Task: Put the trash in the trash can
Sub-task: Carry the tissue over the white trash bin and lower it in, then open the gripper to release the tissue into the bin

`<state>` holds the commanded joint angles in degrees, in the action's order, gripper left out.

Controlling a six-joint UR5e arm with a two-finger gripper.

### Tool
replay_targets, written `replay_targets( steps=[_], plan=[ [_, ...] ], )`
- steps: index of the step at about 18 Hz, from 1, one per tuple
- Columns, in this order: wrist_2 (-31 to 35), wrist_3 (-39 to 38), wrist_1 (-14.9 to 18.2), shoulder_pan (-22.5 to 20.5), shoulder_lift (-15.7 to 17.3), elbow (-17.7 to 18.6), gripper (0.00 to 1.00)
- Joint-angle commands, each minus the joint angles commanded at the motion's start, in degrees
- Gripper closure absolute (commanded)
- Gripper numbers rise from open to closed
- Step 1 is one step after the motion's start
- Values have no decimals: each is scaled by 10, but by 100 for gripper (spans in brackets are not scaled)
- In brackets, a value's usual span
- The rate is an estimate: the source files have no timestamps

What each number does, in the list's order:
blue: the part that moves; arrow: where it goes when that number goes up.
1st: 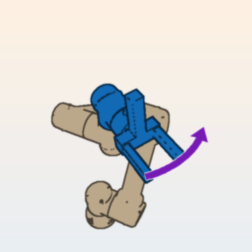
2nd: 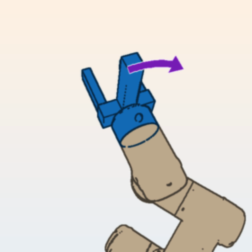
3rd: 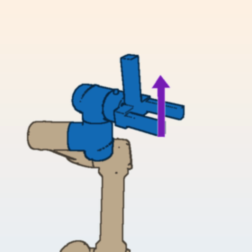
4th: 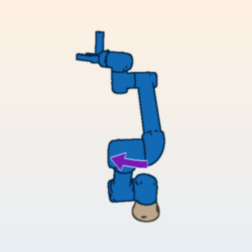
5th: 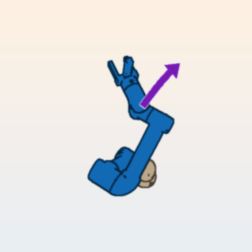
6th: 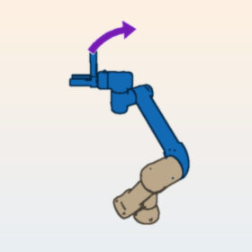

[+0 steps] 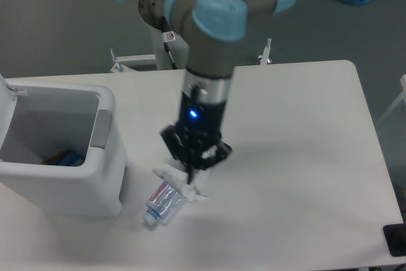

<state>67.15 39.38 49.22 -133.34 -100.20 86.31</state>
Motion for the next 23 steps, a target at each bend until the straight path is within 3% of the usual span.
replay_targets(
  steps=[7, 14, 16, 20, 23],
  plan=[
    [3, -36, 1, 84, 27, 0, 100],
    [3, -74, 3, 130, 60, 17, 100],
    [1, -75, 4, 134, 62, 23, 73],
    [6, -93, 3, 134, 57, 29, 0],
    [4, -109, 3, 127, 58, 30, 0]
  ],
)
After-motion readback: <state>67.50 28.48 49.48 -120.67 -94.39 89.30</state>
